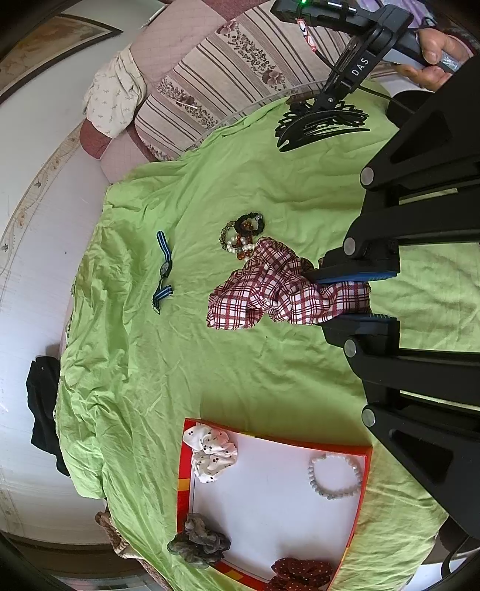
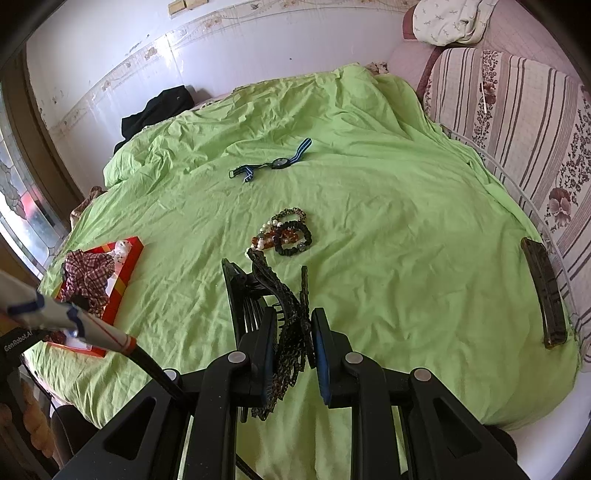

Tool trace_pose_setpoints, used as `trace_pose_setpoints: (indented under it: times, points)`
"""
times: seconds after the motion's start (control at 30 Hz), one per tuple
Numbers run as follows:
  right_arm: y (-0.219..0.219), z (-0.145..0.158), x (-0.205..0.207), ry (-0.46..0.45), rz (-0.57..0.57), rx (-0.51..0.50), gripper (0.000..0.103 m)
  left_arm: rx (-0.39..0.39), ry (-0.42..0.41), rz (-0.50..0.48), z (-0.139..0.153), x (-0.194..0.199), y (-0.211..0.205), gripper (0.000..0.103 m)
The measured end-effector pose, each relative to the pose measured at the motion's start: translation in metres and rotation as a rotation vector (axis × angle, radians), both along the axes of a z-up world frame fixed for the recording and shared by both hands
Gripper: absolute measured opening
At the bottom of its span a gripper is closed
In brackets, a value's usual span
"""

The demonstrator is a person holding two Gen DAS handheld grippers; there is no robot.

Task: Organize jewelry
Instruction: 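Lift the plaid scrunchie with left gripper while right lifts the black clips, then carry plaid scrunchie and black clips into the tray and open both grippers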

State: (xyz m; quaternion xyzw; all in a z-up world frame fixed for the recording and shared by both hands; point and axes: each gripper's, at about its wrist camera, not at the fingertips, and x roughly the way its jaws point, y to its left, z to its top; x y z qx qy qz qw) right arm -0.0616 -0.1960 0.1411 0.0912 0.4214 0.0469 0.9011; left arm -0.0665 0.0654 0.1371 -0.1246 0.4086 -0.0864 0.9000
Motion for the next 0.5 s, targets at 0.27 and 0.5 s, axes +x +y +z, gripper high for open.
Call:
trace_pose_setpoints:
  times: [0.27, 0.5]
  points:
    - [0.010, 0.001, 0.024, 0.021, 0.040, -0.016, 0.020, -0.018, -0.026, 0.055, 0.012, 0.008, 0.028, 0.012]
    - [0.062, -0.002, 0.058, 0.041, 0.155, 0.026, 0.021, -0.061, -0.011, 0.164, 0.025, 0.015, 0.102, 0.012]
